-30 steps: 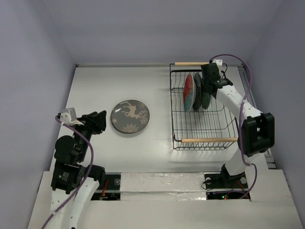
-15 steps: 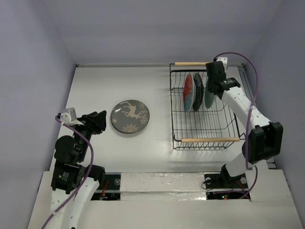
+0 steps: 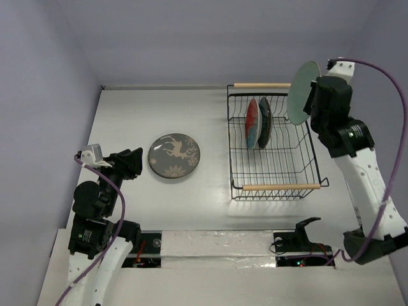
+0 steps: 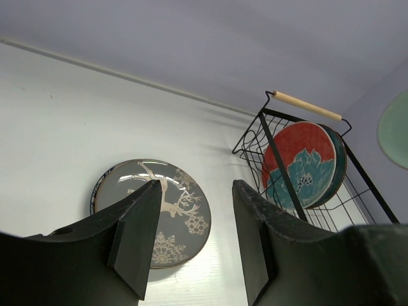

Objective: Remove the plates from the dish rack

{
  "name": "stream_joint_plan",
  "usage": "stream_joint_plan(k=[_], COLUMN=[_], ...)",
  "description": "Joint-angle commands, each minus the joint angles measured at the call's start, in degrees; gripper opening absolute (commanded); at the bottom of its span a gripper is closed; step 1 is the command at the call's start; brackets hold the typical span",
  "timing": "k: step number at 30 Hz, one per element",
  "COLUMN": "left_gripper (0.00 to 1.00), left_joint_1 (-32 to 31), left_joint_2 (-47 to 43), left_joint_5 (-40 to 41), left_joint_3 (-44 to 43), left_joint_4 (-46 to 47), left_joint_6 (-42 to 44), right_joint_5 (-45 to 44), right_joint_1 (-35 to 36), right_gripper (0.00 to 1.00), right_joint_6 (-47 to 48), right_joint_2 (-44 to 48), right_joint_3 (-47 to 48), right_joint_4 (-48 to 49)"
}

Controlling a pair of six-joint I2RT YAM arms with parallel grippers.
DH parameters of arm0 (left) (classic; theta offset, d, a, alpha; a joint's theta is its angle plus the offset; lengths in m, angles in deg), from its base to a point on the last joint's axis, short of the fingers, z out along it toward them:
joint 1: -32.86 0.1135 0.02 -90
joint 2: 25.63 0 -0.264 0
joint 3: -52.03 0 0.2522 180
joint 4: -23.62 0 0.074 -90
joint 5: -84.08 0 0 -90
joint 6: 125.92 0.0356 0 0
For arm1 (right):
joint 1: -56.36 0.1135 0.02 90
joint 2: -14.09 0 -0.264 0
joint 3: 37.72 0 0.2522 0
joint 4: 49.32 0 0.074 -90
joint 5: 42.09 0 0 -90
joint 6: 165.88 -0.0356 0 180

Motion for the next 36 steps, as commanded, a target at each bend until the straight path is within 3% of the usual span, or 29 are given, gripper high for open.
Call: stream_joint_plan(k=[1, 7, 11, 16, 25, 36], left_gripper=[0.45, 0.45, 0.45, 0.45, 0.45, 0.45], left_joint_1=[-0.26, -0.26, -0.26, -0.26, -0.26, -0.26], left_joint_2=[0.86, 0.95, 0.95, 0.77, 0.6, 0.51], left_joint_5=[-0.97, -0.53, -0.44, -0.36, -0.97, -0.97], left_joint_3=[0.52, 0.44, 0.44, 0.44, 0.52, 0.61], left_joint_4=[3.47, 3.21, 3.12, 3.12, 3.47, 3.47], left_joint_6=[-0.05, -0.13, -0.14, -0.22, -0.05, -0.05], right_joint_5=[7.77, 16.67, 28.01, 32.86, 39.89, 42.81], right_joint_1=[4.31, 15.21, 19.43, 26.47, 28.32, 28.32], right_gripper=[0.0, 0.0, 0.0, 0.0, 0.0, 0.0], right_joint_6=[-2.4, -8.47, -15.48, -19.01, -27.36, -33.52], right_joint_2=[6.35, 3.65, -2.32, -15.24, -31.49, -39.16], right_joint_3=[3.73, 0.99, -1.64, 0.99, 2.84, -1.9], right_joint_4=[10.41, 18.68, 27.82, 34.06, 38.82, 45.76])
